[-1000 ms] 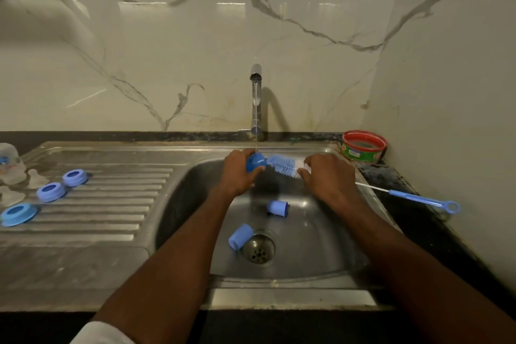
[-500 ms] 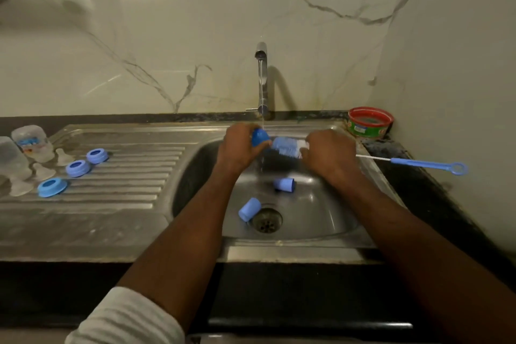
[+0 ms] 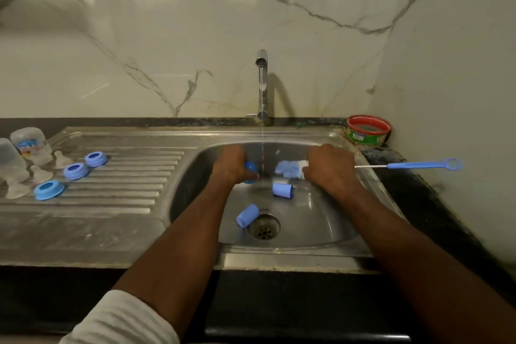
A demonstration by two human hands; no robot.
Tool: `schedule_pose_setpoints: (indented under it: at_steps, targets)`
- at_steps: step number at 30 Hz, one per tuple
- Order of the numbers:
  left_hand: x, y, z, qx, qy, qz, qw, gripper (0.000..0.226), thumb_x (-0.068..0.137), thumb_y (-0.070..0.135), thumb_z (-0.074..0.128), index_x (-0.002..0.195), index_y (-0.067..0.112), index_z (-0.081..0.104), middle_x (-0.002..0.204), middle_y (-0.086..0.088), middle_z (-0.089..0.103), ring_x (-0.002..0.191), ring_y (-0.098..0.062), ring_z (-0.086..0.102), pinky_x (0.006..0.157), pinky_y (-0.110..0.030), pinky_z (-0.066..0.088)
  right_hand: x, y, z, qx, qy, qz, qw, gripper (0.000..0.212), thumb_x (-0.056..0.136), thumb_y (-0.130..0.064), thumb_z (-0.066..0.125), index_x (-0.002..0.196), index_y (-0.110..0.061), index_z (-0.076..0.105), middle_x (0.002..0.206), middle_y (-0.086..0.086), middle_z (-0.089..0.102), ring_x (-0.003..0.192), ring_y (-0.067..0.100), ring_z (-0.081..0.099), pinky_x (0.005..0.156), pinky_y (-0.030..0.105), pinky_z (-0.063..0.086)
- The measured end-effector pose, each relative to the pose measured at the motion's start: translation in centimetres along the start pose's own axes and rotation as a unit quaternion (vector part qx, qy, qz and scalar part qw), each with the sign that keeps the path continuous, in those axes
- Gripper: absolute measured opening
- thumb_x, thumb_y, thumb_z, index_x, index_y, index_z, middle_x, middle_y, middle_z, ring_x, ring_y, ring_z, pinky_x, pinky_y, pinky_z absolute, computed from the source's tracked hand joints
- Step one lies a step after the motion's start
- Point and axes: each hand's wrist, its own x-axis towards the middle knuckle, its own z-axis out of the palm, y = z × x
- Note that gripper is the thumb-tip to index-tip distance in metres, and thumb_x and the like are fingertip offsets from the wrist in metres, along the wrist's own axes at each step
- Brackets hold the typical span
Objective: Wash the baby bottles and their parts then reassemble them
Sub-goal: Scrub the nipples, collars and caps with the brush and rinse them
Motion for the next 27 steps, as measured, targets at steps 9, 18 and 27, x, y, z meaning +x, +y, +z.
schedule_pose_setpoints:
  at_steps: [9, 18, 27]
  targets:
    - [-1.3, 0.3, -0.2, 0.017, -0.037, -0.026, 0.999, 0.054, 0.076, 0.037, 0.087, 0.12, 0.017, 0.063, 0.117, -0.004, 0.064, 0.101, -0.018, 0.06, 0.085, -0.033, 0.05, -0.4, -0.7, 0.0, 0.018, -0.038, -0.004, 0.999, 0.031, 0.094, -0.043, 0.06, 0.117, -0.023, 0.066, 0.114, 0.004, 0.068, 0.1, 0.023, 0.065, 0.074, 0.031, 0.044]
    - [-5.6, -5.3, -11.1, 0.065, 0.081, -0.047, 0.993, 0.055, 0.068, 0.065, 0.079, 0.112, 0.034, 0.066, 0.113, 0.006, 0.067, 0.105, -0.018, 0.062, 0.085, -0.036, 0.049, -0.2, -7.7, -3.1, 0.169, 0.022, -0.075, 0.983, 0.035, 0.092, -0.053, 0.058, 0.109, -0.026, 0.073, 0.109, 0.006, 0.072, 0.101, 0.031, 0.066, 0.071, 0.033, 0.043]
    - [-11.9, -16.5, -22.0, 0.134, 0.064, -0.143, 0.978, 0.058, 0.072, 0.058, 0.081, 0.118, 0.027, 0.066, 0.117, 0.0, 0.065, 0.111, -0.021, 0.06, 0.09, -0.04, 0.053, -1.0, -24.7, -7.2, 0.25, -0.008, -0.156, 0.956, 0.038, 0.09, -0.053, 0.058, 0.113, -0.026, 0.071, 0.119, 0.003, 0.069, 0.11, 0.029, 0.064, 0.079, 0.035, 0.046]
